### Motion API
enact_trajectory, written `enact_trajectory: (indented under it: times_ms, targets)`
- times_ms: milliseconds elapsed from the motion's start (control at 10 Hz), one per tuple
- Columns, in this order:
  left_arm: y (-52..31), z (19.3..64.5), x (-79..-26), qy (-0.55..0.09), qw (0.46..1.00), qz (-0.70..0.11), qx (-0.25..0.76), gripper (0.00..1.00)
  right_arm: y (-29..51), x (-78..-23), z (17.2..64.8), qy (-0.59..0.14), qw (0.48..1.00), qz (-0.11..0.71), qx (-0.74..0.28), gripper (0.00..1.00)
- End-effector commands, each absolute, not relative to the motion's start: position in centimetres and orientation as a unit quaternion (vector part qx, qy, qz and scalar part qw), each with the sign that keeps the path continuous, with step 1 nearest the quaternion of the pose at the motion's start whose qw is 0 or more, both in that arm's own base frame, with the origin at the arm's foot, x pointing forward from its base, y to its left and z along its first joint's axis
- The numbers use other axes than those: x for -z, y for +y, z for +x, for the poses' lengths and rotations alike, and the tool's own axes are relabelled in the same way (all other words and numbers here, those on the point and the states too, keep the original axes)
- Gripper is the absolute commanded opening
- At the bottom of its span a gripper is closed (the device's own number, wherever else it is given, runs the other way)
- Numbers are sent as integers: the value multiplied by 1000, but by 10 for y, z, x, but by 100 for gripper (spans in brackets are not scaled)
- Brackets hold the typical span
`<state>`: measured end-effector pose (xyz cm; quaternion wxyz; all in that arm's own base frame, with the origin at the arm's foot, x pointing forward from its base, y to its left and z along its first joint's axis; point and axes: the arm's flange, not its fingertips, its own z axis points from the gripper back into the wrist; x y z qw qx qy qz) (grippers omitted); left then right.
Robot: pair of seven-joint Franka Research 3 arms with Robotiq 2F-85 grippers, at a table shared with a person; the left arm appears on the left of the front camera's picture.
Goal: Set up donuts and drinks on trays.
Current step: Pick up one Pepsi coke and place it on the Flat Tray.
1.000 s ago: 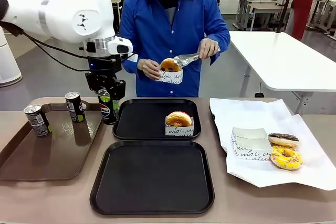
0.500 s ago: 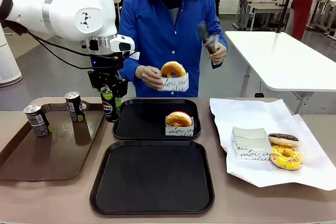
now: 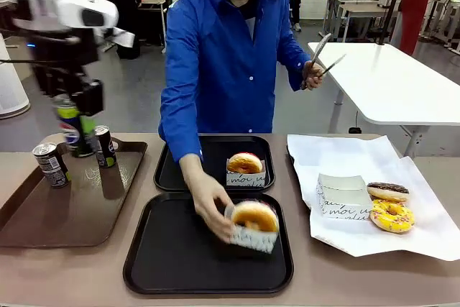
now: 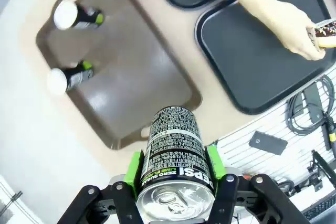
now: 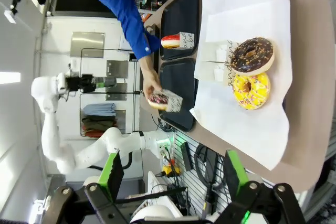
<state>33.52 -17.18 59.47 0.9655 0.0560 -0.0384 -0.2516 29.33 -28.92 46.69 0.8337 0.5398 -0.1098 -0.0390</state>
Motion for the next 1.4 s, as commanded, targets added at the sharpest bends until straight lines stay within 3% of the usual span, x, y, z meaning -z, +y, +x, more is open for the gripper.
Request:
enact_trajectory:
  times_ms: [0,200,300,900,1300]
  targets:
    - [-169,348,-567,-33,965,47,255,58,-289,-467,294,-113,833,541,38,100]
    - [-164,366,-575,-32,967,47,248,58,-289,-467,294,-113,833,541,38,100]
    - [-161,331,-581,-35,968,55,244,58,-289,-467,294,-113,833,541,38,100]
    - [-161,335,-581,-33,968,53,244,58,-289,-467,294,-113,833,541,38,100]
    - [-255,444,-554,-126,932,11,339,58,-289,-467,294,-113,833,541,38,100]
